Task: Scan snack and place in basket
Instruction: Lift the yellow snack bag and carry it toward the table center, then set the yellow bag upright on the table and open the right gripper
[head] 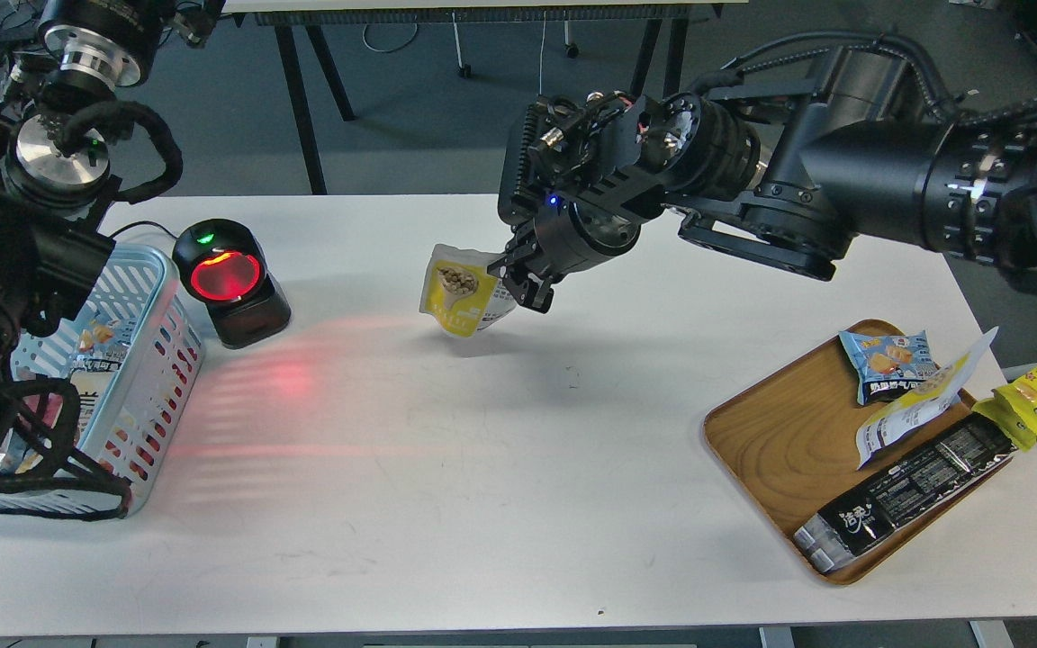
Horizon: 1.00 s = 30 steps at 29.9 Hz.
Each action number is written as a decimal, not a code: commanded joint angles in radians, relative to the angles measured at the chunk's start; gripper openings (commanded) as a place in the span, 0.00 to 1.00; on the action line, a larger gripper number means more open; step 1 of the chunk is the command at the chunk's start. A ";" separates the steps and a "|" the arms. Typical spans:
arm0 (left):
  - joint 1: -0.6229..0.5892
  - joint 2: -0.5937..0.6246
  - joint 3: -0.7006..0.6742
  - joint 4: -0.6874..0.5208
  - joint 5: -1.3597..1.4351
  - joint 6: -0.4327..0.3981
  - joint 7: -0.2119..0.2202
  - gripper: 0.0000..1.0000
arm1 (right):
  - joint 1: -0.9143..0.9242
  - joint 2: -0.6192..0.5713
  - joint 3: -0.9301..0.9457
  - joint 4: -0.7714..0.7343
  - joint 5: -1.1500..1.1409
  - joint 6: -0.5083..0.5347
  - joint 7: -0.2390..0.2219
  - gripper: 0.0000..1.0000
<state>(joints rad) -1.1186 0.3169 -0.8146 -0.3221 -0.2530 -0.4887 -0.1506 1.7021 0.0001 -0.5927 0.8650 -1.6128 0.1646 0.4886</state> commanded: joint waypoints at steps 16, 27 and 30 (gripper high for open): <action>0.002 -0.001 0.000 0.000 -0.002 0.000 -0.003 0.99 | 0.010 0.000 -0.033 0.038 0.001 0.001 0.000 0.29; -0.007 0.004 0.006 0.000 0.000 0.000 0.008 0.99 | 0.088 -0.188 0.204 0.112 0.186 0.007 0.000 0.74; -0.009 0.008 0.031 0.000 0.000 0.000 0.010 0.99 | 0.062 -0.317 0.270 0.184 0.189 0.007 0.000 0.82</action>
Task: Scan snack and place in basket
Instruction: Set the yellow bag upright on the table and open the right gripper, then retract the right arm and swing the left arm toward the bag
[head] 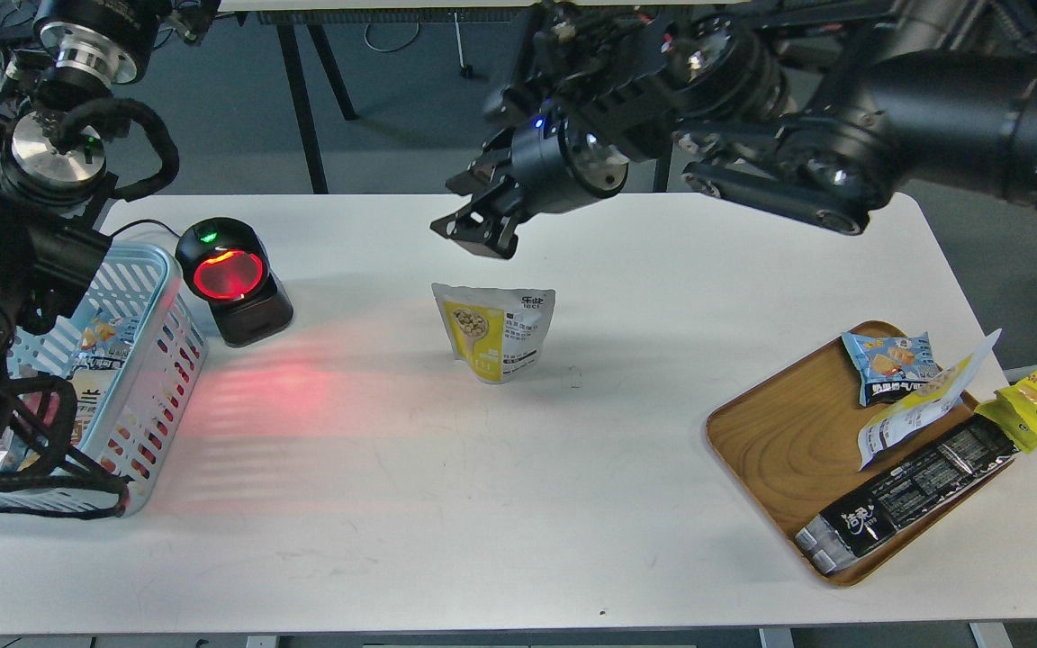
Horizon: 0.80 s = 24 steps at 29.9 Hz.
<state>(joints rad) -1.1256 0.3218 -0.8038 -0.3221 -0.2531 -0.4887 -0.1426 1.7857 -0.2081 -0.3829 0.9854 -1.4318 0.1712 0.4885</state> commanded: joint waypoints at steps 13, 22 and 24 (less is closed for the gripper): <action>-0.003 0.109 0.236 -0.100 0.018 0.000 0.001 0.99 | -0.264 -0.482 0.301 0.147 0.257 -0.001 0.000 0.96; -0.039 0.203 0.293 -0.221 0.223 0.000 0.005 0.99 | -0.371 -0.527 0.352 0.029 0.519 -0.001 0.000 0.96; -0.039 0.227 0.293 -0.290 0.314 0.000 0.005 0.99 | -0.376 -0.519 0.352 -0.016 0.608 -0.001 0.000 0.96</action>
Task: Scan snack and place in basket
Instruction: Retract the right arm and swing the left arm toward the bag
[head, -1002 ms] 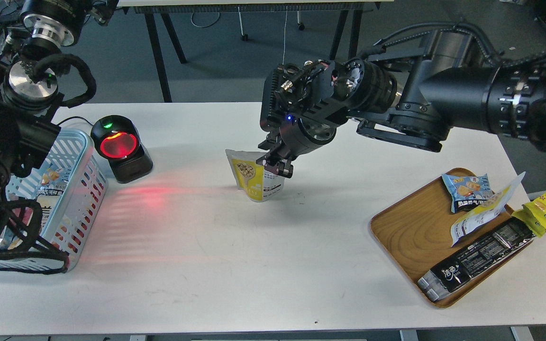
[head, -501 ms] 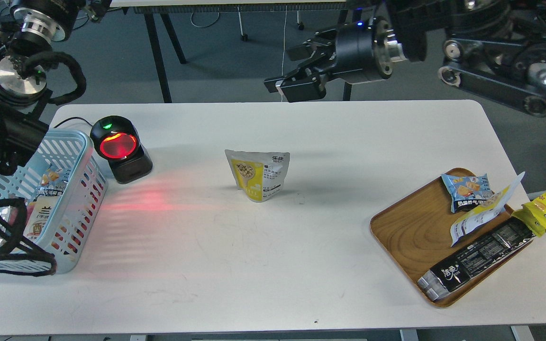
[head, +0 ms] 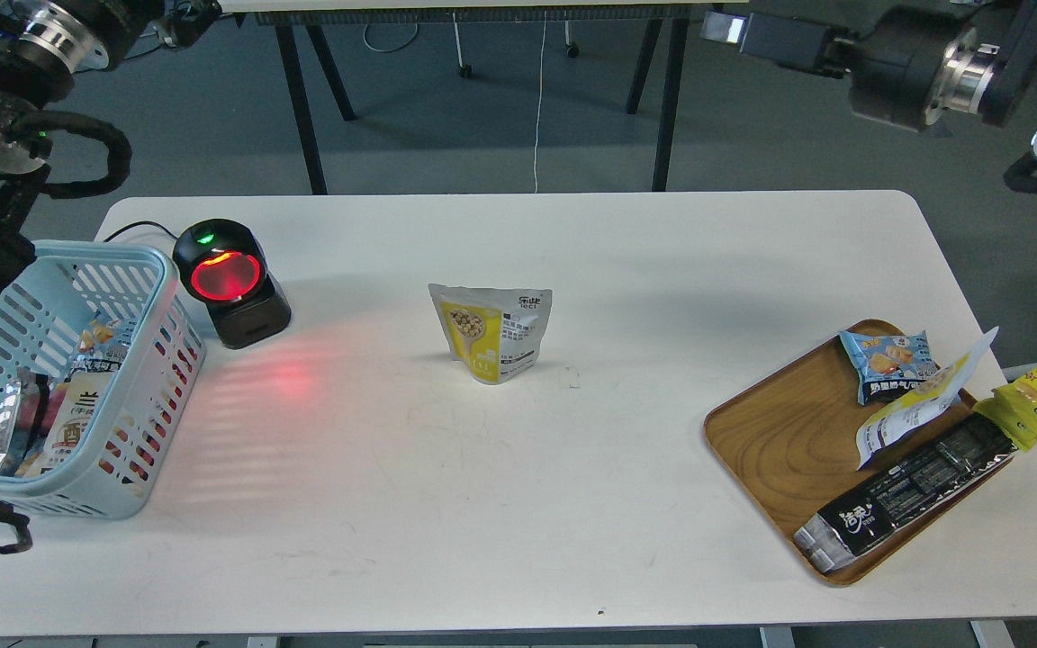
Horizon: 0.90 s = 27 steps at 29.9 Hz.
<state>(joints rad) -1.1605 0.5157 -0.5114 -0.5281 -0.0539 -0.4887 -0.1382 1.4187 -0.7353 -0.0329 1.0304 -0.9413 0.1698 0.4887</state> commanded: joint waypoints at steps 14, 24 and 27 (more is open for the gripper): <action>0.001 0.127 -0.006 -0.466 0.863 0.000 0.005 0.99 | -0.130 0.226 0.135 -0.433 0.688 0.053 0.000 0.97; 0.045 0.058 0.040 -0.742 1.342 0.000 0.002 0.96 | -0.264 0.366 0.309 -0.734 1.078 0.261 0.000 0.97; 0.079 0.052 0.073 -0.815 1.524 0.000 0.000 0.95 | -0.282 0.372 0.361 -0.739 1.102 0.272 0.000 0.97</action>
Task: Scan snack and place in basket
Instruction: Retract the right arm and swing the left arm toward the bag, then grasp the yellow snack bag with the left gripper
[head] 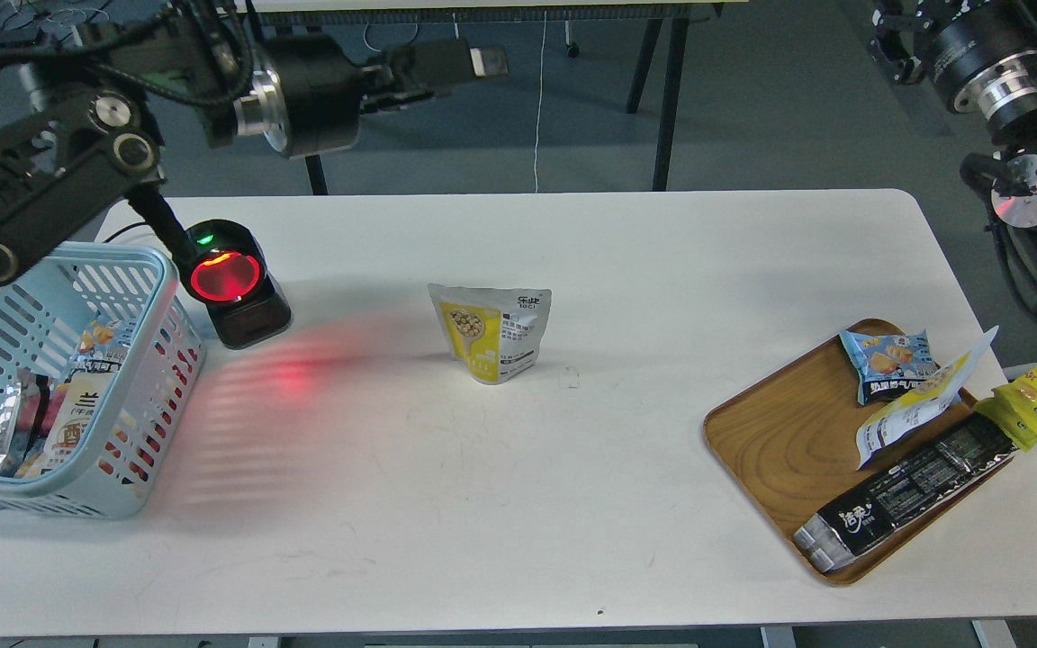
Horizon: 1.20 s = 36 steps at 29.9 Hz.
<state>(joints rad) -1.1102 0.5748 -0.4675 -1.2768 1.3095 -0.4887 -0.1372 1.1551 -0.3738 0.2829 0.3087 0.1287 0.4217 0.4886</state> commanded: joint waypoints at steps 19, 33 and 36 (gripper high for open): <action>0.070 -0.151 0.175 -0.006 0.872 0.000 -0.099 0.78 | -0.064 0.027 0.119 0.093 0.032 0.038 0.000 0.97; 0.085 -0.145 0.176 0.037 0.872 0.000 -0.173 0.15 | -0.092 -0.017 0.159 0.191 0.032 0.040 0.000 0.97; 0.090 -0.144 0.176 0.048 0.872 0.000 -0.173 0.07 | -0.092 -0.025 0.160 0.194 0.032 0.040 0.000 0.97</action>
<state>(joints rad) -1.0240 0.4297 -0.2914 -1.2391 2.1818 -0.4887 -0.3081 1.0640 -0.3920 0.4426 0.4974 0.1619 0.4619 0.4888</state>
